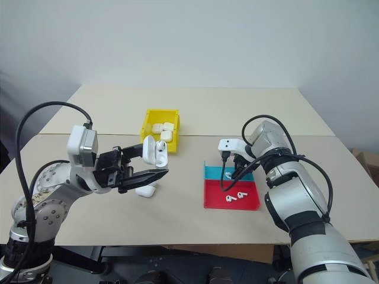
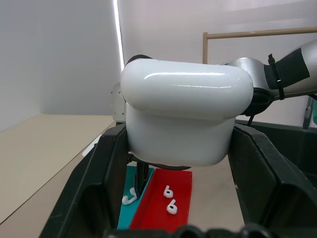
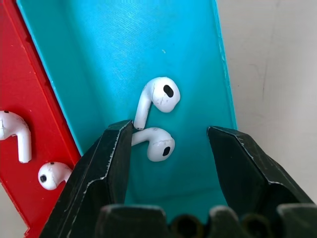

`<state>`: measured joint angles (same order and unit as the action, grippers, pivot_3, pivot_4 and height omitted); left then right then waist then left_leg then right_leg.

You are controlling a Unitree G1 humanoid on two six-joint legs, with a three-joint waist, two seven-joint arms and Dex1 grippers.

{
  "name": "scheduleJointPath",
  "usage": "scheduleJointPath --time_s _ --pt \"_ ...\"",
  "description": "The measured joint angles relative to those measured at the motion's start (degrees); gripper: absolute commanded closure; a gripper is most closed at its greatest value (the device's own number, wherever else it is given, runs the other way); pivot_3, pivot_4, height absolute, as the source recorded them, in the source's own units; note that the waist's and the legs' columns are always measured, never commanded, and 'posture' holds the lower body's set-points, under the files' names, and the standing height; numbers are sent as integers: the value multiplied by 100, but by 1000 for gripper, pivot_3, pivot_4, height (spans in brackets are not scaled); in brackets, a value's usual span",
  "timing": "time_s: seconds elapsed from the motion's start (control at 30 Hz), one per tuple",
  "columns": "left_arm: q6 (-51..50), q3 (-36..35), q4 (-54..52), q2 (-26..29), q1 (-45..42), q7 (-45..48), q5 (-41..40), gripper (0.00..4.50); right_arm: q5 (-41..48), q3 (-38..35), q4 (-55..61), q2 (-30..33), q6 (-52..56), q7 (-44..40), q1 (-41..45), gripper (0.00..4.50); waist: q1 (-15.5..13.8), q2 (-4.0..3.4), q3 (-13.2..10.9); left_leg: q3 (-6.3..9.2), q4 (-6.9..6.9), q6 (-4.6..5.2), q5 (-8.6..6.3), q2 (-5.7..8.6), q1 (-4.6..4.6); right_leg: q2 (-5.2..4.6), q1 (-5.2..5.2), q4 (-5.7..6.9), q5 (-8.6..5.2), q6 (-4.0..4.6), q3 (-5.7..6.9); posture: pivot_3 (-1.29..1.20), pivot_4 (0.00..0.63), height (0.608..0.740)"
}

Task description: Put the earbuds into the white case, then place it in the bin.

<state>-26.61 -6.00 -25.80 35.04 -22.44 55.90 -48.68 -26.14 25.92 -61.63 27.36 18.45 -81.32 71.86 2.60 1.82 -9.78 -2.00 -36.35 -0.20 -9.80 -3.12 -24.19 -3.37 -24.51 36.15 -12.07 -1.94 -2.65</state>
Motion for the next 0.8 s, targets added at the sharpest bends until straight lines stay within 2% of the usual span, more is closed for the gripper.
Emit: scheduleJointPath --time_s 0.8 --pt "-105 30 78 -2 -29 99 -5 1724 269 37 364 -96 427 204 -104 1529 -3 0 0 0 0 0 0 0 -1 0 0 -1 0 0 0 0 150 740"
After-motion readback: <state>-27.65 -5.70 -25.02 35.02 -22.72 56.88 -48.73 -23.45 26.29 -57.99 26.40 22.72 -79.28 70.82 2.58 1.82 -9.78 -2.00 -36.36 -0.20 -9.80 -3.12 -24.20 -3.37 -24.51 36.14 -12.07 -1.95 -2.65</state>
